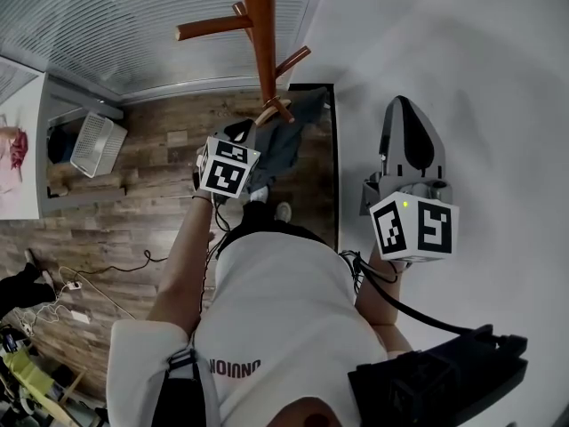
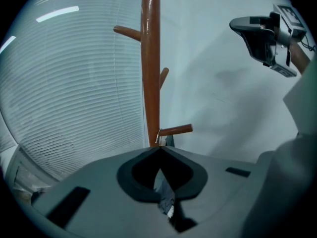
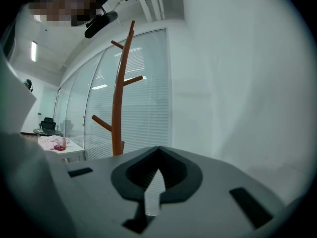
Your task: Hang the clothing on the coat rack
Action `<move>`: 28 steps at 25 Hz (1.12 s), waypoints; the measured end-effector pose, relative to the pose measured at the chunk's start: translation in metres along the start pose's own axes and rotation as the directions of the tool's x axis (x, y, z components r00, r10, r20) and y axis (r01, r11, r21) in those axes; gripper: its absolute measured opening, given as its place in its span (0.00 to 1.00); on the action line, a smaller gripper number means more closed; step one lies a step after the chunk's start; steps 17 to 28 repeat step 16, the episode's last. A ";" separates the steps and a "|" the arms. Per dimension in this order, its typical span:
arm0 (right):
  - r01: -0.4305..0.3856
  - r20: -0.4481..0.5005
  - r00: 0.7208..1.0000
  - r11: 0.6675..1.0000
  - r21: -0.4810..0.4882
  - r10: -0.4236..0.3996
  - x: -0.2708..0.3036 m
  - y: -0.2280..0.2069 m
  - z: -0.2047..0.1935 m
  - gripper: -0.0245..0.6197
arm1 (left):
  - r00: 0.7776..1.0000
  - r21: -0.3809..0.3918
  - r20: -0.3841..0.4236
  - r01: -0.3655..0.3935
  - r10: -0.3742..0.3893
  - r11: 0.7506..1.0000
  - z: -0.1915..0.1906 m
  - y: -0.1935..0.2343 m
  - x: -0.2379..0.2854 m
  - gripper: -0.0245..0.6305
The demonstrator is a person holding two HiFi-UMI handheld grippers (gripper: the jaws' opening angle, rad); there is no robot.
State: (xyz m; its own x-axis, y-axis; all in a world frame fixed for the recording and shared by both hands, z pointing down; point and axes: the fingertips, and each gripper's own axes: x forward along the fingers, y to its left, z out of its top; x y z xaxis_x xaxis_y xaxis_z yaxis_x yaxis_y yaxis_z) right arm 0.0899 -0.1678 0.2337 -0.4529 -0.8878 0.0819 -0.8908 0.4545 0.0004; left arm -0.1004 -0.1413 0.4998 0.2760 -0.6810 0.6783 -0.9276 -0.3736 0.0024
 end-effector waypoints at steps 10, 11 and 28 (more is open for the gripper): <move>-0.001 -0.004 1.000 1.000 -0.013 0.000 -0.001 0.002 0.000 0.07 | 1.000 0.006 0.006 0.013 -0.013 1.000 0.003 0.000 -0.005 0.06; -0.002 -0.005 1.000 1.000 -0.014 0.002 0.000 0.002 0.000 0.07 | 1.000 0.004 0.006 0.014 -0.014 1.000 0.003 0.000 -0.004 0.06; -0.015 -0.015 1.000 1.000 -0.015 0.015 0.002 0.003 -0.003 0.07 | 1.000 0.004 0.010 0.006 -0.006 1.000 0.002 0.002 -0.002 0.06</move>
